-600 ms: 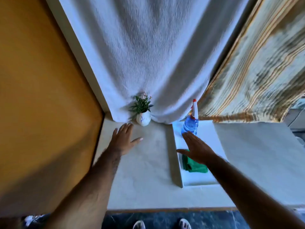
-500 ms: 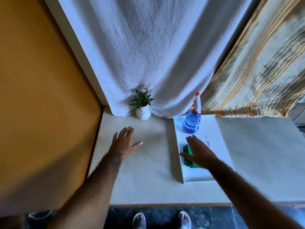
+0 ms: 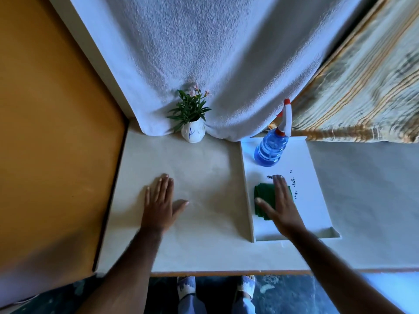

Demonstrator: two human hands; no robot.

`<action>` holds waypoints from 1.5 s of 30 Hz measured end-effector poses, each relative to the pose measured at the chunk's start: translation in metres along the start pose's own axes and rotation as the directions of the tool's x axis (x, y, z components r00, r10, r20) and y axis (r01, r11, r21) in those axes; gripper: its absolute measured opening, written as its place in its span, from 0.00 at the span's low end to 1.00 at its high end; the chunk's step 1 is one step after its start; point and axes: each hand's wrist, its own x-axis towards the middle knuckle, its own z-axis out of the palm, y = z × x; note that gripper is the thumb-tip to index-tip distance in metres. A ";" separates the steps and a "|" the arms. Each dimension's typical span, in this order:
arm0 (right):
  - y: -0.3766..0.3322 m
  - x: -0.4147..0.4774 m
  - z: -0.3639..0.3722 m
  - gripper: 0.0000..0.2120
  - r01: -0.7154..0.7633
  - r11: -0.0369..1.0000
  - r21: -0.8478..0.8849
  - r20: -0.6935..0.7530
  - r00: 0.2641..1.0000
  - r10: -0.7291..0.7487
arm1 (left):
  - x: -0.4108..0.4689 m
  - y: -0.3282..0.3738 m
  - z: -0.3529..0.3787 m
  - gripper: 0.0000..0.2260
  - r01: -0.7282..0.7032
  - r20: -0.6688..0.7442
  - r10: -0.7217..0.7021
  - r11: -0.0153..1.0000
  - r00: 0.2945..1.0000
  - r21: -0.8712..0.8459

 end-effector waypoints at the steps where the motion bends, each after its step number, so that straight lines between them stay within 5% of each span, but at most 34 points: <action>1: -0.007 0.010 -0.007 0.49 -0.028 0.995 0.091 -0.072 0.997 0.034 | 0.000 -0.002 0.004 0.40 0.001 0.002 -0.001 1.000 1.000 0.007; 6: -0.050 0.093 -0.062 0.47 0.076 0.901 0.426 -0.373 0.922 0.099 | 0.000 -0.008 0.020 0.40 -0.006 -0.050 0.006 1.000 0.999 0.003; 12: -0.053 0.160 -0.074 0.34 0.127 0.869 0.479 -0.263 0.965 0.004 | -0.003 -0.010 0.031 0.39 0.001 -0.128 0.003 0.999 0.992 0.032; 19: -0.069 0.165 -0.068 0.16 0.194 0.820 0.538 -0.396 0.917 0.043 | -0.005 -0.010 0.035 0.39 0.001 -0.184 0.006 0.999 0.983 0.042; 24: -0.128 0.144 -0.070 0.15 0.161 0.827 0.538 -0.286 0.958 -0.001 | -0.004 -0.012 0.035 0.39 0.004 -0.212 0.003 0.999 0.977 0.031; 28: -0.172 0.134 -0.022 0.12 0.009 0.890 0.455 0.077 0.996 -0.050 | -0.004 -0.012 0.035 0.38 0.006 -0.219 -0.002 1.000 0.976 0.016; 31: -0.184 0.128 0.022 0.07 -0.144 0.908 0.392 0.219 0.974 0.060 | -0.004 -0.012 0.036 0.37 -0.001 -0.229 0.003 1.000 0.973 0.011; 45: -0.201 0.148 0.071 0.24 -0.200 0.966 0.166 0.168 0.971 0.172 | -0.003 -0.013 0.033 0.38 0.023 -0.182 -0.021 1.000 0.983 0.007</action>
